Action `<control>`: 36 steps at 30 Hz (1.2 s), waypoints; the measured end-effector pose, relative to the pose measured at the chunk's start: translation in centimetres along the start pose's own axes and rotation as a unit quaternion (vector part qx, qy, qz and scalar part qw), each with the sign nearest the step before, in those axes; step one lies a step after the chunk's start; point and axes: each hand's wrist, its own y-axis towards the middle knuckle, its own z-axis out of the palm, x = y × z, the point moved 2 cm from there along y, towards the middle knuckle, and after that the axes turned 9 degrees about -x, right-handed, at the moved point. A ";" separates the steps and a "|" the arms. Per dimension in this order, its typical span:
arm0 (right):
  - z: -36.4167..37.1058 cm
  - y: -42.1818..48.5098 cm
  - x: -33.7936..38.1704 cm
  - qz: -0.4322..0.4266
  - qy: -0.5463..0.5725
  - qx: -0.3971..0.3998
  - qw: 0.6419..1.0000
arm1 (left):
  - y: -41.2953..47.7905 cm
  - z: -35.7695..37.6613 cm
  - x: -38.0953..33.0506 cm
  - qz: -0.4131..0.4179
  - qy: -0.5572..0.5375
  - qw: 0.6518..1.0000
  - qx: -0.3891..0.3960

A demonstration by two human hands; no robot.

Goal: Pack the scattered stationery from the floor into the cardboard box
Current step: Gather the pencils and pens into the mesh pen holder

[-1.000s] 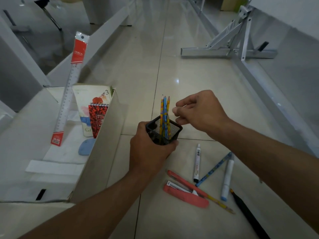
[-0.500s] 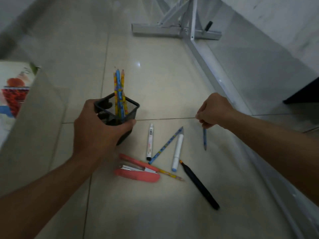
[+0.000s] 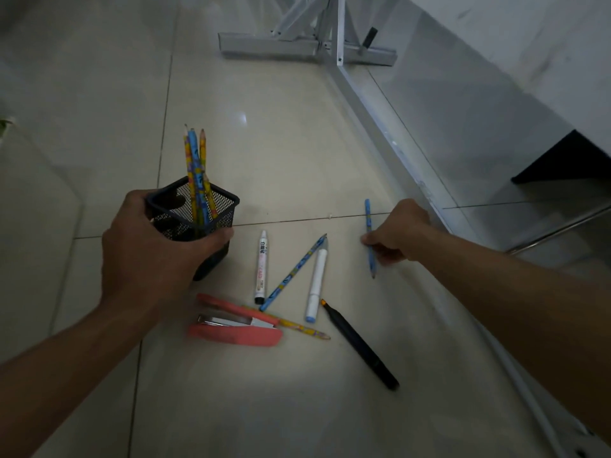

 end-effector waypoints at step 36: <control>6.2 -8.5 3.6 -0.347 -0.191 0.092 0.914 | 0.1 -1.2 0.3 0.001 0.018 1.000 -0.009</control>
